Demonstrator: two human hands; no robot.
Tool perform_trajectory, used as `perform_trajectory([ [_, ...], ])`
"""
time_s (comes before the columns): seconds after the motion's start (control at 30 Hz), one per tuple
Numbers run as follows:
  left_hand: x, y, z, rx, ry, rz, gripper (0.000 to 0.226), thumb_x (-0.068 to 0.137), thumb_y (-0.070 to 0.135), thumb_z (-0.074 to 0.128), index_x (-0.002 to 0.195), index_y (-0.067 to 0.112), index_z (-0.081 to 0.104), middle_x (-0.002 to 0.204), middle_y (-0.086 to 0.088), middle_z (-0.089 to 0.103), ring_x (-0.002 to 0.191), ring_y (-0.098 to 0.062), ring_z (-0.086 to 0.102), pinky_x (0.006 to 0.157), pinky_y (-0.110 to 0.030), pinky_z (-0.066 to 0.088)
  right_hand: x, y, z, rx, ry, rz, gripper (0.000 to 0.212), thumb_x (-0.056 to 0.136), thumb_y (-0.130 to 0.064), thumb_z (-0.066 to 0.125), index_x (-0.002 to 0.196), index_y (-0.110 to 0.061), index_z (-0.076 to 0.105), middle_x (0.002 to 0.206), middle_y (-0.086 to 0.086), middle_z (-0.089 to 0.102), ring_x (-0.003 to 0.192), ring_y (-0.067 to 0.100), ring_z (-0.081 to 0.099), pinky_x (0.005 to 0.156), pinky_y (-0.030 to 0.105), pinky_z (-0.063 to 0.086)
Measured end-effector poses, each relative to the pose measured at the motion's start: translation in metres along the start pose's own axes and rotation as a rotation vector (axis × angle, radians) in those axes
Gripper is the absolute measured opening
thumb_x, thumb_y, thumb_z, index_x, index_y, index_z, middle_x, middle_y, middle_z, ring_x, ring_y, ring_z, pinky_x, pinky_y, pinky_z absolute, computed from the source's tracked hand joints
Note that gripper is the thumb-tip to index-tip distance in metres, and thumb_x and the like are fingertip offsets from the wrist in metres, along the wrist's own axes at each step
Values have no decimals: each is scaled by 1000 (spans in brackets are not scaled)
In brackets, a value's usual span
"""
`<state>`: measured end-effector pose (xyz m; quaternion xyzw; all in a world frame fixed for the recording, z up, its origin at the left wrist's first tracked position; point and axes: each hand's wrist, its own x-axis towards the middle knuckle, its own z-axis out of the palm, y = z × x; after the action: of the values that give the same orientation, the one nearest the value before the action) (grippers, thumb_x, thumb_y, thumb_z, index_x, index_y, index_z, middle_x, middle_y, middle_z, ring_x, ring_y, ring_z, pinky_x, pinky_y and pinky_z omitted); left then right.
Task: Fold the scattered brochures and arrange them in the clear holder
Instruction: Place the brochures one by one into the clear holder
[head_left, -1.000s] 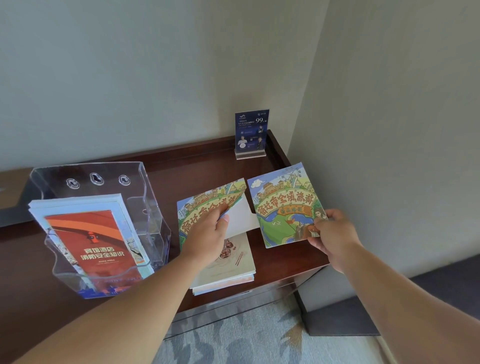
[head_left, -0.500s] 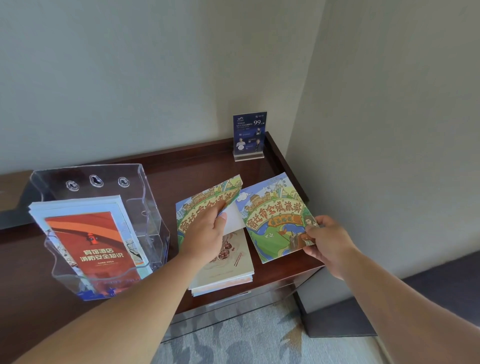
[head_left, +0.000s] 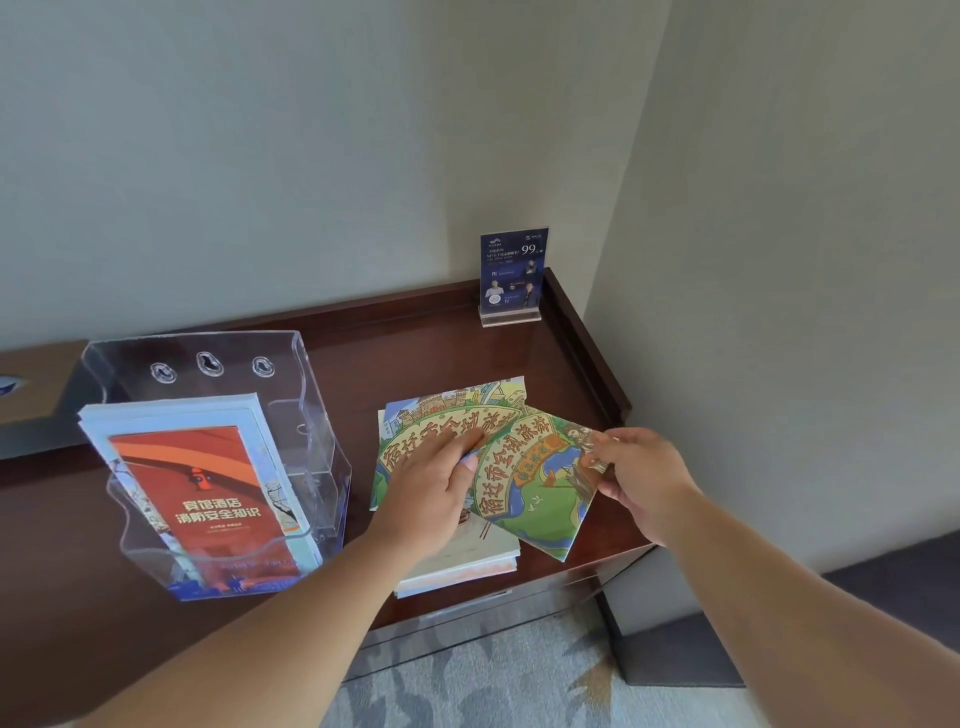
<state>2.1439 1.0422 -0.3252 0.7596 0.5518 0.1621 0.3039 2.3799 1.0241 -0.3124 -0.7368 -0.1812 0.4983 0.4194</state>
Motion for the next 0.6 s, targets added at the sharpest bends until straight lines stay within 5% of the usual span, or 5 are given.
perform_trajectory([
  [0.17,-7,-5,-1,51,-20,32,44,105,34,29,148,33,35,156,2,31,146,-15,19,118,-42,16,7,-1,-2,-78,25,-40,9,91,-12,64,93,-21,68,87,8,74,74,16,70,49,27,46],
  [0.23,-10,-5,0,60,-45,53,43,105,34,29,148,35,34,156,4,31,147,-14,17,118,-43,14,8,-5,1,-125,5,-72,15,91,-11,61,92,-23,70,82,7,74,64,13,68,51,30,54],
  [0.33,-12,1,6,38,-69,92,42,105,33,31,146,38,35,157,5,30,147,-13,15,118,-46,12,9,-9,12,-148,11,-105,18,92,-10,59,94,-24,69,82,5,74,77,20,72,74,40,61],
  [0.5,-18,6,20,56,-53,95,42,104,37,30,146,40,37,156,6,31,147,-11,14,117,-40,8,9,-14,29,-118,83,-135,20,94,-10,53,101,-27,62,88,-1,72,72,17,73,59,32,59],
  [0.6,-17,-1,20,109,-46,39,43,104,38,27,147,41,34,157,7,29,148,-11,12,117,-41,6,7,-14,31,-54,31,-57,18,90,-12,66,108,-14,62,94,4,69,78,20,72,67,32,60],
])
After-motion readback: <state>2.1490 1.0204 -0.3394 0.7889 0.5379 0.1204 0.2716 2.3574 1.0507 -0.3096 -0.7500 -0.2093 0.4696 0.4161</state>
